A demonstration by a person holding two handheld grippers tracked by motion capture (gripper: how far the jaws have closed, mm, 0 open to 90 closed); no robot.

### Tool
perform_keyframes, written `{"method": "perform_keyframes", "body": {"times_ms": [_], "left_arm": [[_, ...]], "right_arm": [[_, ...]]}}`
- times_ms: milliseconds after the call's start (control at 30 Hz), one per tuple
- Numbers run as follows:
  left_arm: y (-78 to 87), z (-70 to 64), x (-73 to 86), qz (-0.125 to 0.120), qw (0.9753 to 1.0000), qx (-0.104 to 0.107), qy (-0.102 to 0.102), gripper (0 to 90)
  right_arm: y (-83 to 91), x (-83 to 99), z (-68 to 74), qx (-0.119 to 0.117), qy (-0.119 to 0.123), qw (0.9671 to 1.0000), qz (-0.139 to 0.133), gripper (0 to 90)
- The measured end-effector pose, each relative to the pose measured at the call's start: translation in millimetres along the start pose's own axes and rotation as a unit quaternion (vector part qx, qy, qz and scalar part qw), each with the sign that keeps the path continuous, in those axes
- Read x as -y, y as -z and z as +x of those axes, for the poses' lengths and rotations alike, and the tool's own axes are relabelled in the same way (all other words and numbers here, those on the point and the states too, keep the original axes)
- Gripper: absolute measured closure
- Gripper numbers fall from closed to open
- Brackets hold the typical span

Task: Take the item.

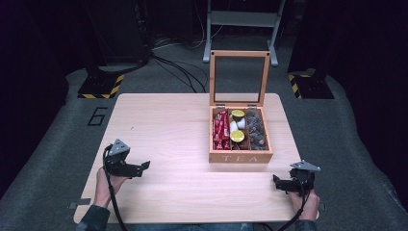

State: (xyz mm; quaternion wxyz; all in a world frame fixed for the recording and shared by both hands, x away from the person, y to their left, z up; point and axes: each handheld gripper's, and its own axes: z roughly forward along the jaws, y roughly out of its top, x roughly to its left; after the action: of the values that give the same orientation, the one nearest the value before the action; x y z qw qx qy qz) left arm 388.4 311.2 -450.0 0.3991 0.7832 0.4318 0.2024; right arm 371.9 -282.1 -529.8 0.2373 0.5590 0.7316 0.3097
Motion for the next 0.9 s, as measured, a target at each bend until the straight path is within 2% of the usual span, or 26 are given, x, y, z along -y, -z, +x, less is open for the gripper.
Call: {"method": "perform_keyframes", "body": {"times_ms": [100, 167, 200, 300, 400, 567, 833, 900], "left_arm": [[-4.3, -4.1, -9.7, 0.003, 0.9998, 0.011, -0.014, 0.3], [-5.8, -5.7, -12.7, 0.005, 0.9998, 0.014, -0.017, 0.3], [-7.7, -7.6, -16.7, 0.004, 0.9996, 0.014, -0.026, 0.3], [-11.0, -9.9, -23.0, 0.008, 0.9991, 0.018, -0.036, 0.3], [-13.3, -11.6, -27.4, 0.007, 0.9989, 0.020, -0.041, 0.3], [-19.9, -14.0, -41.0, -0.002, 0.9984, 0.038, -0.041, 0.2], [-30.3, -20.5, -57.0, -0.006, 0.9974, 0.053, -0.049, 0.3], [-35.3, -25.2, -62.8, -0.008, 0.9968, 0.059, -0.054, 0.3]], "right_arm": [[0.0, 0.0, 0.1, 0.000, 0.000, 1.0000, 0.000, 0.3], [0.0, 0.0, 0.1, 0.000, 0.000, 1.0000, 0.000, 0.3], [0.0, 0.0, 0.1, 0.000, 0.000, 1.0000, 0.000, 0.3], [0.1, 0.0, 0.1, 0.000, 0.001, 1.0000, -0.001, 0.6], [0.1, 0.1, 0.0, -0.001, 0.002, 1.0000, -0.001, 0.7], [0.1, 0.1, 0.0, -0.001, 0.002, 1.0000, -0.001, 0.7], [0.1, 0.1, 0.0, -0.001, 0.001, 1.0000, -0.001, 0.8], [0.1, 0.1, 0.0, -0.001, 0.002, 1.0000, -0.001, 0.8]]}}
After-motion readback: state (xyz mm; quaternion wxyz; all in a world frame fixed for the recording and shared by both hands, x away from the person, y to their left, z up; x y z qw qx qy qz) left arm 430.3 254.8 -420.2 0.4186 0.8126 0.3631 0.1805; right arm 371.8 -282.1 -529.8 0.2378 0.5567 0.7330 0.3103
